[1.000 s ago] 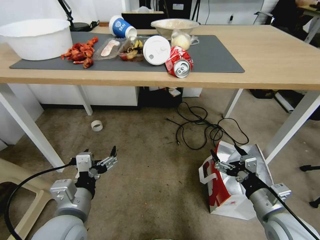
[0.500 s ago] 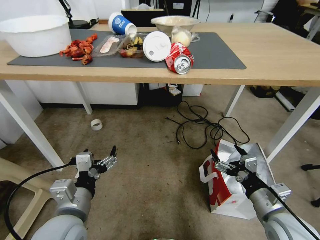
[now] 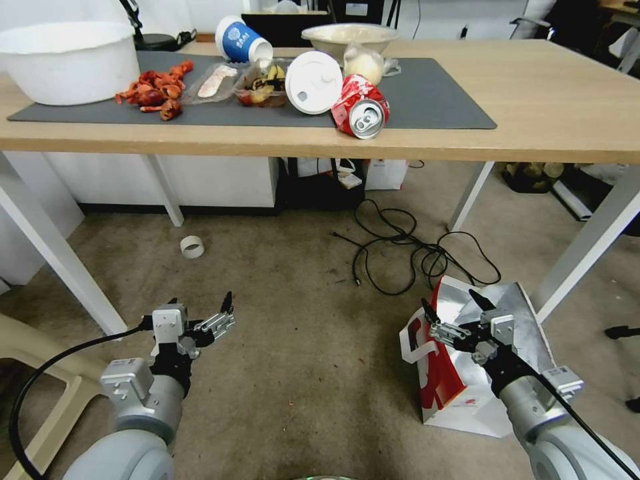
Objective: Pick up the food delivery bag from the floor and place it on the table.
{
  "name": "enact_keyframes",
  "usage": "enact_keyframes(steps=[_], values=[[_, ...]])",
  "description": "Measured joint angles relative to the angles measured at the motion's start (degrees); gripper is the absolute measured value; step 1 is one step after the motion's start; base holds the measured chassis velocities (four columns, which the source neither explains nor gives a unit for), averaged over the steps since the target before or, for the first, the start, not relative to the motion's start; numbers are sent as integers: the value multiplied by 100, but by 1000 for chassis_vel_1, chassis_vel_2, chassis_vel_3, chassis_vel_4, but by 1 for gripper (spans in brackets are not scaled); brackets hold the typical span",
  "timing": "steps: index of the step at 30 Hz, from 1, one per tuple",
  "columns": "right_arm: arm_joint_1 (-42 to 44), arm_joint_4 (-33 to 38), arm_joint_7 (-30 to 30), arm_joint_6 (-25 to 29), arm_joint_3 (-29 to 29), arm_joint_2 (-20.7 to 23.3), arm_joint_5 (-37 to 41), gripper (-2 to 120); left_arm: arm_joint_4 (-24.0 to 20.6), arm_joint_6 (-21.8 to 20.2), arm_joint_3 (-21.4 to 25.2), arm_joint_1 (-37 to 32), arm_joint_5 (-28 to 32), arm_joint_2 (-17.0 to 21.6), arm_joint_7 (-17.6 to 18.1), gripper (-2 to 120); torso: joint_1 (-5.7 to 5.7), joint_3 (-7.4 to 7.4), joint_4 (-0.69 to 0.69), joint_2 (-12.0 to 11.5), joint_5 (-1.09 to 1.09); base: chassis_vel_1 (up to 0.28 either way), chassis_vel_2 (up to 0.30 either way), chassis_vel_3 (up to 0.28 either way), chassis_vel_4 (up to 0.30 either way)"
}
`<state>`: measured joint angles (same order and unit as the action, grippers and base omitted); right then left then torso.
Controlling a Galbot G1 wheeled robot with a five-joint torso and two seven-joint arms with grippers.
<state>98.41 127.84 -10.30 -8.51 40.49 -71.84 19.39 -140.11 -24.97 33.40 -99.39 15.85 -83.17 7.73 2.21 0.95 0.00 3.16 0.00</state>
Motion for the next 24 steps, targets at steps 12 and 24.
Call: enact_keyframes(steps=[12, 24], values=[[11, 7, 0, 0, 7, 4, 0, 100, 4, 17, 1, -15, -33, 36, -29, 100, -21, -94, 0, -149, 0, 0, 0, 0, 0], [6, 11, 3, 0, 9, 6, 8, 100, 4, 19, 7, -30, -46, 19, -36, 100, -35, -95, 1, -166, 0, 0, 0, 0, 0]])
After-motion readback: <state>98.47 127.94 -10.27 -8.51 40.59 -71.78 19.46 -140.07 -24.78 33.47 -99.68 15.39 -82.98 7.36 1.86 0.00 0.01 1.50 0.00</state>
